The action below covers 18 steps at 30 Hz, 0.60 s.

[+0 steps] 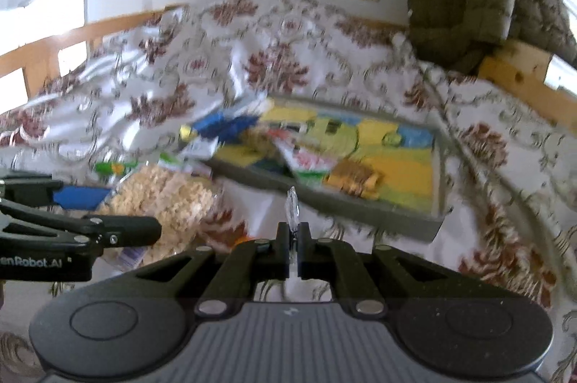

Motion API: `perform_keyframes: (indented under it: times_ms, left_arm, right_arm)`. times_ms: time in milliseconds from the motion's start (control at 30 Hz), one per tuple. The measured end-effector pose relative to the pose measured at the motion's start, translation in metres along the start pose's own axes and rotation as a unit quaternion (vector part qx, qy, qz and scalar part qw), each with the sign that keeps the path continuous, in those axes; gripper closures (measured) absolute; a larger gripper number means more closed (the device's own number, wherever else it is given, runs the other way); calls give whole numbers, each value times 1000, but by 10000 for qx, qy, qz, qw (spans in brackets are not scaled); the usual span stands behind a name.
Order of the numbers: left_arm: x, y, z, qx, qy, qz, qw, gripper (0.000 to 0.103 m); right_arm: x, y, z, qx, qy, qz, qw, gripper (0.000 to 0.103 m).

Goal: Organize snacks
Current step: 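Close the left tool on the rice-cracker bar while the right tool grasps the white stick packet, then carry the rice-cracker bar with the left tool while the right tool carries the stick packet over the tray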

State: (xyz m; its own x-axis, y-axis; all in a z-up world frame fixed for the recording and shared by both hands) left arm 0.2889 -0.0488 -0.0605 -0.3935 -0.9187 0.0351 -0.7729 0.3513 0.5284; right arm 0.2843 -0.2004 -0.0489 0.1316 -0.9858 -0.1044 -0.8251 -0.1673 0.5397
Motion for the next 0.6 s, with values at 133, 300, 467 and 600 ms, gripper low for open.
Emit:
perform_keyframes:
  times_ms: [133,300,467,600]
  left_arm:
    - [-5,-8,-9,106,127,17,9999,43]
    - [-8,-27,-33,410,113,-23,9991,43]
    - [-17,-59,-58,579,231,-77,9980,43]
    - [-25,-86,-76,688,205,-144,9973,43]
  right_arm:
    - [11,-1,-17,300,-234,37,9993,99]
    - [26,-12,-37,552,-381,148,9976,99]
    - [42,-30,-50,626,-590,211,9961,99]
    - [55,-51,-62,661,-812,234,9942,99]
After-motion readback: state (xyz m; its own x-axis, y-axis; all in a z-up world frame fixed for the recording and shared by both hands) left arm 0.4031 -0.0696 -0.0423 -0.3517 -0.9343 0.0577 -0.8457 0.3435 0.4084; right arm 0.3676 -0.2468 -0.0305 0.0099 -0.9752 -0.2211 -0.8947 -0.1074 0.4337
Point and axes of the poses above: each gripper's, at about its wrist camera, not at the fingertips, and y roughly against the way its jaws point, x to its right, z to its underside, the point moved 7 cm from there along -y, roughly the way its jaws point, and after that the axes turned 12 degrees about -y, right-handed, at the moved point
